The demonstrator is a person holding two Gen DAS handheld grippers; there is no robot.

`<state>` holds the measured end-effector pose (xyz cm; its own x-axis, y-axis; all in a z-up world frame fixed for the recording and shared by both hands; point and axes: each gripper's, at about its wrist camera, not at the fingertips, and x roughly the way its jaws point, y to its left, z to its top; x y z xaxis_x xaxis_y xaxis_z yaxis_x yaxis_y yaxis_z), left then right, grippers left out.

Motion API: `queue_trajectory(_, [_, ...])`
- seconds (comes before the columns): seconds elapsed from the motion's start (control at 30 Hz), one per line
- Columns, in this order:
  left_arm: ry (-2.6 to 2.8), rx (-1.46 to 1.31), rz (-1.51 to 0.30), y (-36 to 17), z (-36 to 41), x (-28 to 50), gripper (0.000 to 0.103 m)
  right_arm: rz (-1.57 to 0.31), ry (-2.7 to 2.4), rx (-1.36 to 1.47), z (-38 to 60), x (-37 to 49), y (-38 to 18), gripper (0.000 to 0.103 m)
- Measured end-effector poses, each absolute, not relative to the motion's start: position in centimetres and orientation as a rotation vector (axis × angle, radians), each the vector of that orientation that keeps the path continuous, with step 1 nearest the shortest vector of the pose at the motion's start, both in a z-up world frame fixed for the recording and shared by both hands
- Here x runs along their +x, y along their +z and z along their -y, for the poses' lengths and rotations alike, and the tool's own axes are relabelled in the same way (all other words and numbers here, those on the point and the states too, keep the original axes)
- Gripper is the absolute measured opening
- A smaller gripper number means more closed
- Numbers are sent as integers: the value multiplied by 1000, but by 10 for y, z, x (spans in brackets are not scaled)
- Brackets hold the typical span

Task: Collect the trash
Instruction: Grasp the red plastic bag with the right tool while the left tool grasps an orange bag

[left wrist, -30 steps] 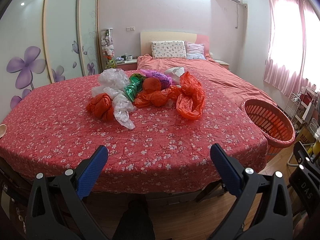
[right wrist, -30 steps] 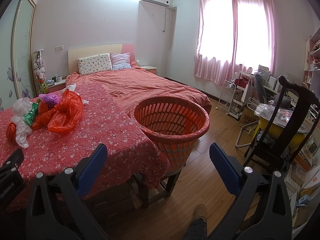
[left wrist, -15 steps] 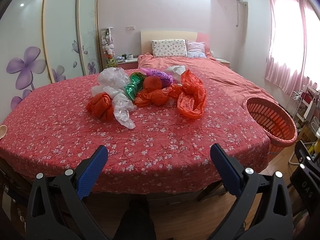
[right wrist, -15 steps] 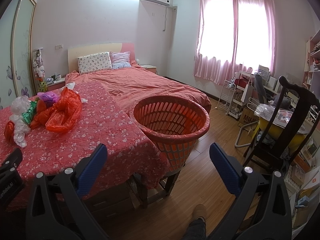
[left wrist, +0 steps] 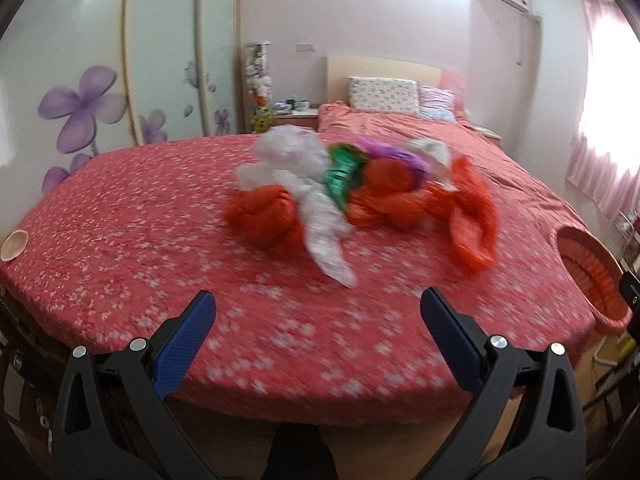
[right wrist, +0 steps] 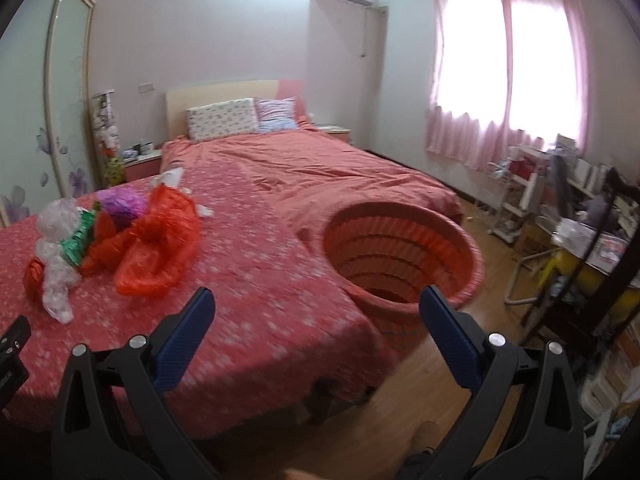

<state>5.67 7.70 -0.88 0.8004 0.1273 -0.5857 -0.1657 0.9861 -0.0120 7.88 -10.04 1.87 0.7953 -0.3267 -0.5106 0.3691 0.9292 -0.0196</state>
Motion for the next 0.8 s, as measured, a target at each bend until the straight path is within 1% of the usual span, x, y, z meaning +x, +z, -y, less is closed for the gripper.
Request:
queue_trajectory(0.27, [228,-118,-623,-9,-128,93,101,-544,-140,70,58,158,21,99])
queue_trajectory(0.5, [254,-164,-658,-15,-159,125,101,-658,-46,114,34,240,1,86])
queue_trajectory(0.67, [244,-166,-675,-21,-168,137,101,-725,-69,94,21,279,-21,83])
queue_trajectory(0.7, [239,-166,-673,-23,-169,138,101,-745,-69,78,18,283,-27,76])
queue_trajectory(0.73, [226,-171,-670,-25,-171,139,101,-763,-76,62,18,287,-31,63])
queue_trajectory(0.8, [209,-173,-676,-28,-172,142,101,-789,-88,47,18,291,-40,51])
